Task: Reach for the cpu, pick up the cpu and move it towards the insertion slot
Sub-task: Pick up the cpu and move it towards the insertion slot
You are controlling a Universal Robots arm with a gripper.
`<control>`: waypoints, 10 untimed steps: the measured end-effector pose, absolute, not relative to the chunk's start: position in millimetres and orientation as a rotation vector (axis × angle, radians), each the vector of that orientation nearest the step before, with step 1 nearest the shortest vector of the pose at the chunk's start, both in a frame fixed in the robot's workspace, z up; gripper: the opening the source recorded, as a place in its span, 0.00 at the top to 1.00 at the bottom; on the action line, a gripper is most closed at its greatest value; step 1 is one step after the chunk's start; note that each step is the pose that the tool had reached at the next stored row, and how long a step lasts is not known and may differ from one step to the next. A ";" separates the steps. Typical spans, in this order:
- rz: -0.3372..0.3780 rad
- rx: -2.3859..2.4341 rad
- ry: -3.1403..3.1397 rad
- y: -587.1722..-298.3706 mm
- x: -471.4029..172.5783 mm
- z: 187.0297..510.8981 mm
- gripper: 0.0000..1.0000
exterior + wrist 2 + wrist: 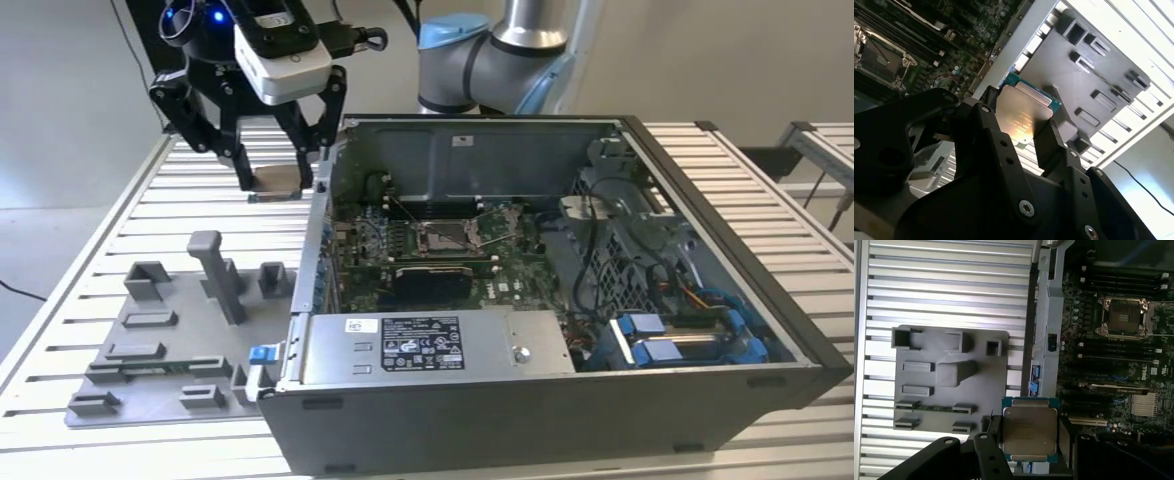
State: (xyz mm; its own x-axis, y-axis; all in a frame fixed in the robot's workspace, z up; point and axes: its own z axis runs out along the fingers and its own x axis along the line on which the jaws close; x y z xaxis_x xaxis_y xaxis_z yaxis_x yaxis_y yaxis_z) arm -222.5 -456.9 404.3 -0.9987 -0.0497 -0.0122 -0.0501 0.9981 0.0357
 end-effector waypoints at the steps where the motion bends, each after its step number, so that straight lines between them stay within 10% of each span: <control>1: 0.056 -0.078 3.129 -456.9 -221.8 404.4 1.00; 10: 0.056 -0.078 3.129 -456.9 -213.5 404.4 1.00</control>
State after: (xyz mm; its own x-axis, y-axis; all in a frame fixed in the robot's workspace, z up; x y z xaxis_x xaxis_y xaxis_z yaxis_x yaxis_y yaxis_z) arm -213.5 -456.9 404.4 -0.9987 -0.0496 -0.0121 -0.0500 0.9981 0.0356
